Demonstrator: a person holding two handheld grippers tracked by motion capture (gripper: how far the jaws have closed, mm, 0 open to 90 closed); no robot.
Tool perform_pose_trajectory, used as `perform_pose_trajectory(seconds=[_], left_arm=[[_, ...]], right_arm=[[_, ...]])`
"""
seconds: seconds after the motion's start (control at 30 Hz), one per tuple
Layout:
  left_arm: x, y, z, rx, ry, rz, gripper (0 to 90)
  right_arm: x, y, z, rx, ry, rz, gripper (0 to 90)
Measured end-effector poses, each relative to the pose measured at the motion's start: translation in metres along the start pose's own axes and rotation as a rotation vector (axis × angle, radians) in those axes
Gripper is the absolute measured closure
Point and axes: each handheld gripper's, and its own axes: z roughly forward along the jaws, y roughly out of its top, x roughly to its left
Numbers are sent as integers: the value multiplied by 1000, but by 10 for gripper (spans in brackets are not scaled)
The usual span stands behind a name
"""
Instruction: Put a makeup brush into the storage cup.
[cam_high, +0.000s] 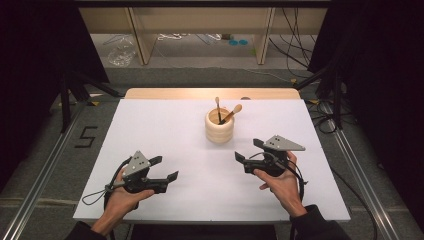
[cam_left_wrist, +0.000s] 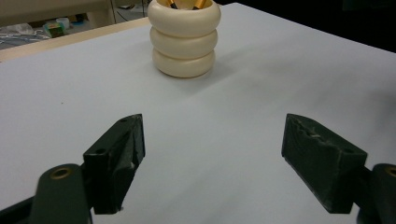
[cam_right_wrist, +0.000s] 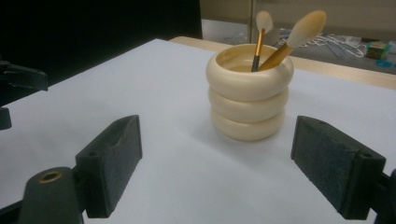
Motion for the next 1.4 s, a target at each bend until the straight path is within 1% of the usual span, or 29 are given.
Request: perform_pose_trajectory(seconds=[0.03, 0.07, 0.1, 0.2, 0.23, 0.3, 0.33, 0.37, 0.4, 0.47, 0.5, 0.57, 0.6, 0.63, 0.67, 0.7, 0.73, 0.77, 0.83, 0.87, 0.9, 0.97, 1.0, 1.03, 1.07, 1.17, 1.2, 1.27, 1.4], left_arm=[[0, 0, 0, -1, 0, 0, 216], [0, 0, 0, 0, 0, 0, 216], [0, 0, 0, 0, 0, 0, 216], [0, 0, 0, -1, 1, -1, 216], [0, 0, -1, -3, 2, -3, 216], [0, 0, -1, -6, 3, -3, 215], [0, 0, -1, -5, 4, -3, 216], [0, 0, -1, -5, 4, -2, 215], [0, 0, -1, -6, 3, -2, 216], [0, 0, -1, -6, 3, 4, 216], [0, 0, -1, -6, 4, -1, 216], [0, 0, -1, -7, 3, -2, 216], [0, 0, -1, -8, 3, -3, 216], [1, 0, -1, -8, 3, -3, 216], [1, 0, -1, -8, 3, -3, 216], [1, 0, -1, -8, 3, -3, 216], [1, 0, -1, -8, 3, -2, 215], [1, 0, -1, -8, 4, -3, 215], [1, 0, -1, -8, 5, -3, 215], [1, 0, -1, -8, 5, -3, 215], [1, 0, -1, -8, 5, -3, 215], [1, 0, -1, -8, 4, -2, 215], [1, 0, -1, -8, 4, -1, 215], [1, 0, -1, -9, 5, -3, 215], [1, 0, -1, -8, 5, -3, 215], [1, 0, -1, -9, 6, -4, 215], [1, 0, -1, -9, 6, -5, 215], [1, 0, -1, -8, 6, -5, 215], [1, 0, -1, -8, 7, -4, 215]], right_arm=[[0, -1, -2, -1, 9, 15, 173], [0, -3, -3, -7, 9, 9, 173], [0, -4, -5, -1, 0, 9, 172], [1, -7, -9, 1, 3, 14, 172], [1, -8, -9, -11, 12, 16, 172], [2, -10, -12, 3, -2, 16, 172], [3, -11, -13, -2, 9, 22, 172], [3, -11, -14, 4, 7, 20, 172], [4, -13, -13, -11, 11, 19, 172], [5, -14, -17, 8, 9, 19, 171], [5, -15, -16, -11, 10, 22, 171], [6, -17, -19, 4, 13, 17, 171], [7, -18, -18, -10, 12, 18, 171], [7, -18, -20, 11, 0, 13, 171], [7, -19, -21, 9, 12, 15, 171], [8, -19, -22, 13, 11, 23, 171], [8, -20, -21, -2, 14, 10, 171], [9, -20, -22, 8, 6, 7, 171], [10, -21, -23, -5, 16, 16, 171], [10, -21, -23, -8, 14, 4, 170], [11, -22, -24, 2, 11, 7, 170], [11, -23, -26, 4, 10, 8, 170], [12, -23, -27, 8, 14, 16, 170], [12, -24, -27, -7, 20, 16, 170], [12, -24, -28, 8, 13, 14, 168], [12, -26, -29, 4, 18, 17, 165], [13, -27, -30, 14, 13, 20, 166], [12, -27, -30, 18, 5, 7, 165], [12, -28, -31, 20, 5, 9, 165]])
